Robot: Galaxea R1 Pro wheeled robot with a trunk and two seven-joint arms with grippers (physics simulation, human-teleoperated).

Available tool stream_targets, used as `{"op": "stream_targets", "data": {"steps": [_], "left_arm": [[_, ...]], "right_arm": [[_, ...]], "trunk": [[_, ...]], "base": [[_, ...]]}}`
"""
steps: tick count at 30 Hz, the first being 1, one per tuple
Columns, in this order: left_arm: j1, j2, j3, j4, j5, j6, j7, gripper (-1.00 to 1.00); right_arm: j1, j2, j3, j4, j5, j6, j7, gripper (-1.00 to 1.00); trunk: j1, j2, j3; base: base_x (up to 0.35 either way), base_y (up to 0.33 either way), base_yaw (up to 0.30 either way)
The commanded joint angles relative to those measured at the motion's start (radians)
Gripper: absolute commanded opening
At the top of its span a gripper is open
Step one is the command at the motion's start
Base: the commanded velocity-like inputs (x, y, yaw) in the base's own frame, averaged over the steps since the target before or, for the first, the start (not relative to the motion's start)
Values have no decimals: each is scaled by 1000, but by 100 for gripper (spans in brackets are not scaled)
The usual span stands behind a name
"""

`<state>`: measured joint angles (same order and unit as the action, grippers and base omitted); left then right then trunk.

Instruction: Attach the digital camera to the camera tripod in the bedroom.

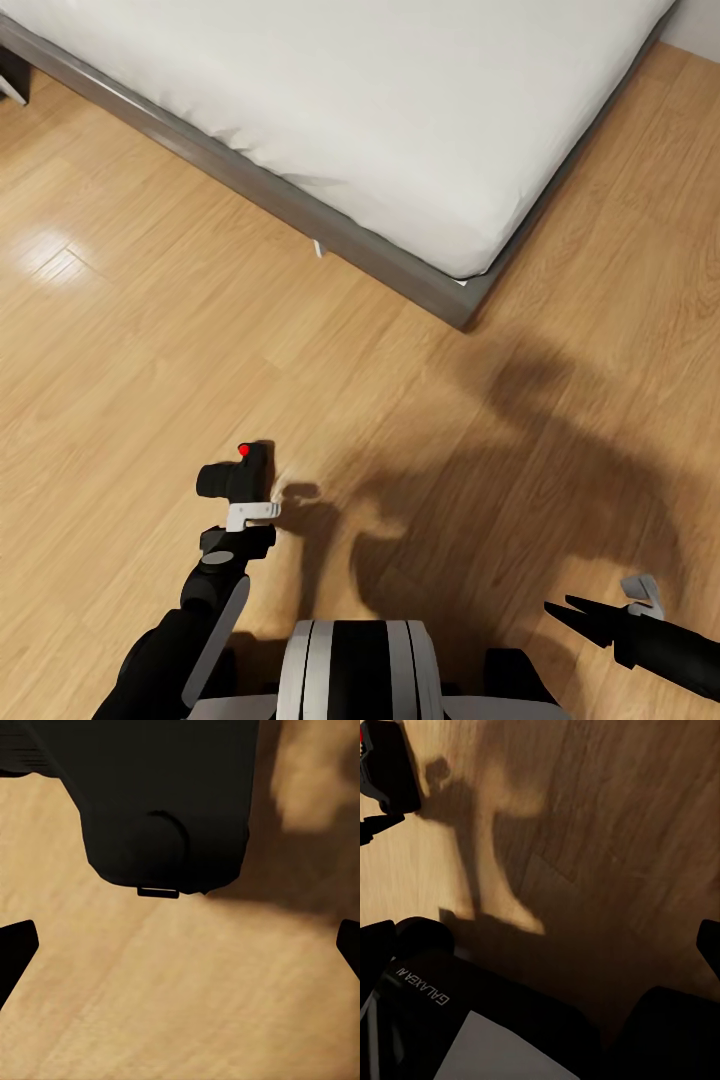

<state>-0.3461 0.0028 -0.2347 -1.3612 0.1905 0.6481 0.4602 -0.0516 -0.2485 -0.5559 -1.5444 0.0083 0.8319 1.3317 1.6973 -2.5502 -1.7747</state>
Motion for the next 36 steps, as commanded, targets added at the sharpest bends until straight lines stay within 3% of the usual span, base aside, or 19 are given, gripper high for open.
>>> {"op": "stream_targets", "data": {"steps": [1,36], "left_arm": [[-1,0,-2,-1,10,2,9,100],[-1,2,-1,-1,9,2,9,100]], "right_arm": [[-1,0,-1,0,1,10,4,100],[-1,0,-1,0,0,9,4,100]], "trunk": [[0,0,0],[0,0,0]], "base": [[0,0,0],[35,0,0]]}}
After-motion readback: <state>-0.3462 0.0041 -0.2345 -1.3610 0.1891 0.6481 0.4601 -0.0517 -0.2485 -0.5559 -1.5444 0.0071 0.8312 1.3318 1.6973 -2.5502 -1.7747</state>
